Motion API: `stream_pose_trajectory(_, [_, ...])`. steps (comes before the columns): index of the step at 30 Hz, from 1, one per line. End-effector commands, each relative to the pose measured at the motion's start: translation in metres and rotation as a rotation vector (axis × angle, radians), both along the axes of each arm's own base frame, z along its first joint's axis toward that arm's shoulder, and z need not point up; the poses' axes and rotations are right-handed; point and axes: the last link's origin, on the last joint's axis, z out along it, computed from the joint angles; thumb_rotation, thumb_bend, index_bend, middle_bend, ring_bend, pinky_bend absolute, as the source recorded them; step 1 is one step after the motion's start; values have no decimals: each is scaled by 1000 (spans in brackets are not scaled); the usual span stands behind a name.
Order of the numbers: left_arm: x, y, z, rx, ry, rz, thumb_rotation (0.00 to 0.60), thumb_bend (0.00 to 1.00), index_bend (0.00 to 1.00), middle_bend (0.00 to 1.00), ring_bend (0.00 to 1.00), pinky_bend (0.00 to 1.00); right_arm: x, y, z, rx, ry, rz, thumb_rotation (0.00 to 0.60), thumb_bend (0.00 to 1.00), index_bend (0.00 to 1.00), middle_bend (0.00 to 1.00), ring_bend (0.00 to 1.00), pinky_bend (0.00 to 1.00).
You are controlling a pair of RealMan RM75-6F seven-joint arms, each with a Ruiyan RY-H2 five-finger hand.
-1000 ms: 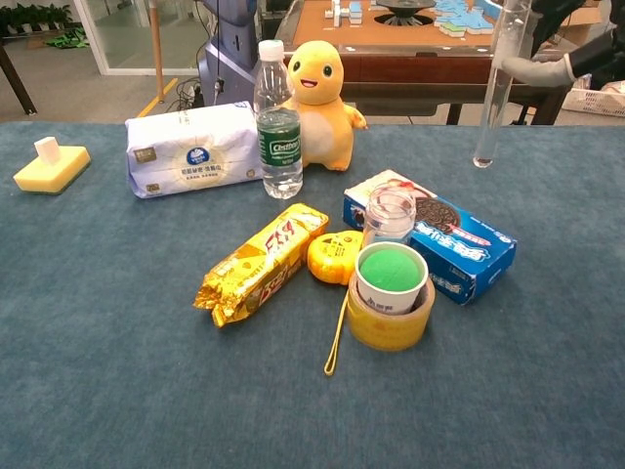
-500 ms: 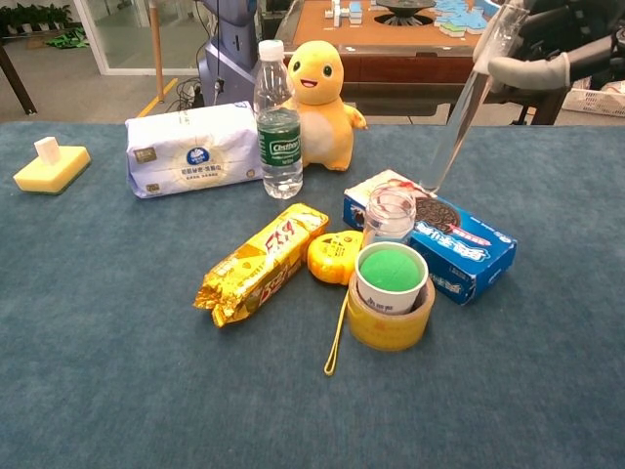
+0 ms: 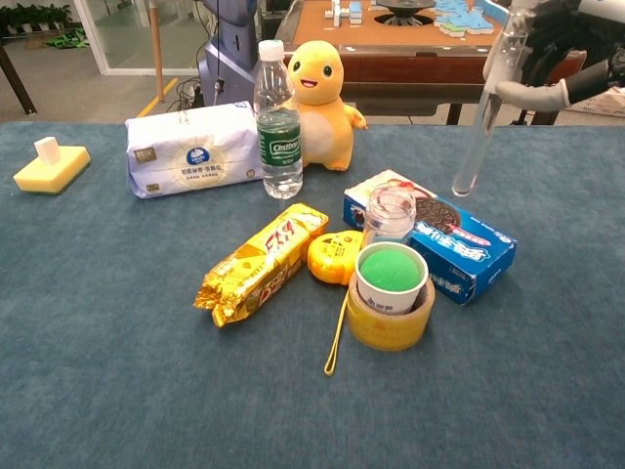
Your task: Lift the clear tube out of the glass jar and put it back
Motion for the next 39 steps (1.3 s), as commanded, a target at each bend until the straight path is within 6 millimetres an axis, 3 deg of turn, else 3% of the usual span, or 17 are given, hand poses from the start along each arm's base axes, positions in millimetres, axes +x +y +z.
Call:
stream_pose_trajectory(1, [0, 0, 0, -1, 0, -1, 600, 286, 234, 89, 141, 36, 1, 4, 4, 131, -267, -55, 600, 609, 687, 556, 425, 406])
stream_pose_trajectory(8, [3, 1, -2, -6, 2, -8, 600, 286, 234, 89, 141, 36, -20, -5, 6, -167, 85, 36, 600, 609, 687, 557, 427, 419])
stream_pose_trajectory(11, [4, 2, -2, -7, 2, -9, 600, 286, 234, 89, 142, 36, -22, -5, 3, -234, 146, 50, 600, 608, 687, 557, 427, 443])
stream_pose_trajectory(14, [4, 2, -2, -8, 3, -10, 600, 286, 234, 89, 141, 36, -21, -4, 0, -208, 87, 33, 600, 609, 687, 558, 427, 443])
stream_pose_trajectory(22, [4, 2, -1, -7, 7, -8, 600, 286, 234, 89, 141, 36, -6, 7, 1, 80, -325, -55, 600, 609, 687, 567, 437, 444])
stream_pose_trajectory(28, [6, 2, -2, -10, 8, -11, 600, 286, 234, 89, 141, 36, -3, 12, 6, 189, -470, -85, 600, 607, 687, 569, 446, 450])
stream_pose_trajectory(33, [6, 2, -2, -9, 9, -13, 600, 286, 234, 89, 141, 36, -10, 8, 9, 134, -398, -75, 600, 605, 687, 573, 457, 452])
stream_pose_trajectory(39, [7, 3, -2, -11, 8, -16, 600, 286, 234, 89, 142, 36, -19, 2, 5, -98, -126, 14, 600, 605, 687, 573, 457, 452])
